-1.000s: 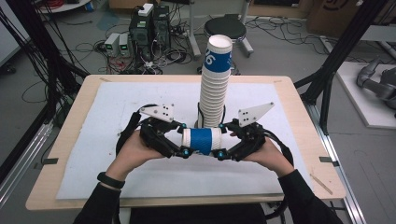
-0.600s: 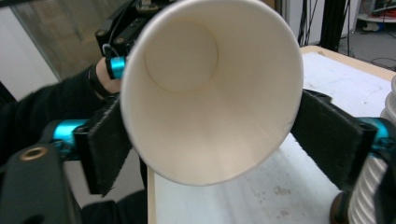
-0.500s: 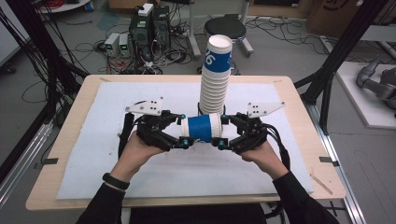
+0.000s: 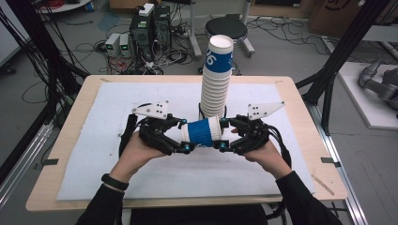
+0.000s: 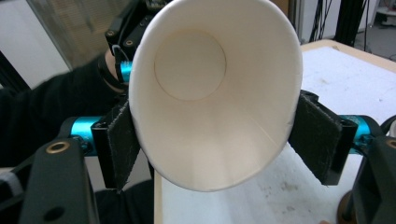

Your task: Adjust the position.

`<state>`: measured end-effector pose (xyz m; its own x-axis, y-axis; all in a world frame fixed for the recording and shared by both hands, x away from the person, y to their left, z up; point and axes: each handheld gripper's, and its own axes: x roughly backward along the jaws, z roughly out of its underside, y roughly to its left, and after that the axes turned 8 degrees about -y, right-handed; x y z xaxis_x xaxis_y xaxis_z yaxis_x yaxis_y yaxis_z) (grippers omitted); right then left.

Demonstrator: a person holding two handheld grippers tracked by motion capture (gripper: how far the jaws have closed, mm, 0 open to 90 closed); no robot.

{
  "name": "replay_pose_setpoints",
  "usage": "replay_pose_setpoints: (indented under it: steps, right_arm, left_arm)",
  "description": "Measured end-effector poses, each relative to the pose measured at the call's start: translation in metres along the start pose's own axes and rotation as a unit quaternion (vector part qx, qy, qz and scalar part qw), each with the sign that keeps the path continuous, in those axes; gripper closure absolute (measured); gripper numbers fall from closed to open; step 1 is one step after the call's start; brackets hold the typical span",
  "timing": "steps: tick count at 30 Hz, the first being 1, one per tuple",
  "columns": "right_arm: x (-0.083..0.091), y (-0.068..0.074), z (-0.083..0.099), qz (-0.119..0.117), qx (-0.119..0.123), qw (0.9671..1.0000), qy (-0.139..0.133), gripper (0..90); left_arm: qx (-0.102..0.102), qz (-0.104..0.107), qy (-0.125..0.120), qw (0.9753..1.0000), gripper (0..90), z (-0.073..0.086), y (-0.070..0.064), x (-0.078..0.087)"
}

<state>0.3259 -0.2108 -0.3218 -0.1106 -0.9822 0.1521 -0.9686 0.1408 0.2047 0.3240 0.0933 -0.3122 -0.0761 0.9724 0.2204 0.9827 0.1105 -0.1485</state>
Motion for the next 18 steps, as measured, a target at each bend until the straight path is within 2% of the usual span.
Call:
replay_pose_setpoints:
  steps: [2, 3, 4, 6, 8, 9, 10, 15, 18]
  right_arm:
    - [-0.001, 0.0, 0.0, 0.003, 0.005, 0.9998, 0.017, 24.2]
    - [-0.001, 0.0, 0.0, 0.004, 0.005, 0.9997, 0.025, 24.3]
    - [-0.001, 0.0, 0.0, 0.004, 0.005, 0.9997, 0.025, 24.3]
    - [-0.002, 0.0, 0.0, 0.005, 0.01, 0.9991, 0.042, 24.3]
    - [-0.004, 0.0, 0.0, 0.001, 0.008, 0.9988, 0.048, 24.4]
    - [-0.005, 0.001, 0.001, 0.003, 0.01, 0.9984, 0.055, 24.4]
    - [-0.005, 0.001, 0.001, 0.003, 0.01, 0.9984, 0.055, 24.4]
    - [-0.006, 0.001, 0.001, 0.003, 0.014, 0.998, 0.061, 24.5]
    - [-0.006, 0.002, 0.0, 0.001, 0.016, 0.9975, 0.068, 24.5]
  left_arm:
    - [-0.007, -0.011, 0.024, 0.9996, 24.8, -0.003, -0.002, 0.0]
    - [-0.007, -0.011, 0.024, 0.9996, 24.6, -0.003, -0.002, 0.0]
    - [-0.011, -0.014, 0.033, 0.9993, 24.6, -0.004, -0.003, 0.0]
    - [-0.016, -0.018, 0.045, 0.9987, 24.1, -0.005, -0.006, 0.0]
    - [-0.021, -0.019, 0.057, 0.998, 24.1, -0.006, -0.007, -0.001]
    - [-0.021, -0.021, 0.073, 0.9969, 24.1, -0.005, -0.007, -0.004]
    - [-0.021, -0.021, 0.073, 0.9969, 24.1, -0.005, -0.007, -0.004]
    - [-0.021, -0.021, 0.104, 0.9942, 26.0, -0.002, -0.006, -0.01]
    - [-0.022, -0.017, 0.109, 0.9936, 28.3, -0.001, -0.006, -0.011]
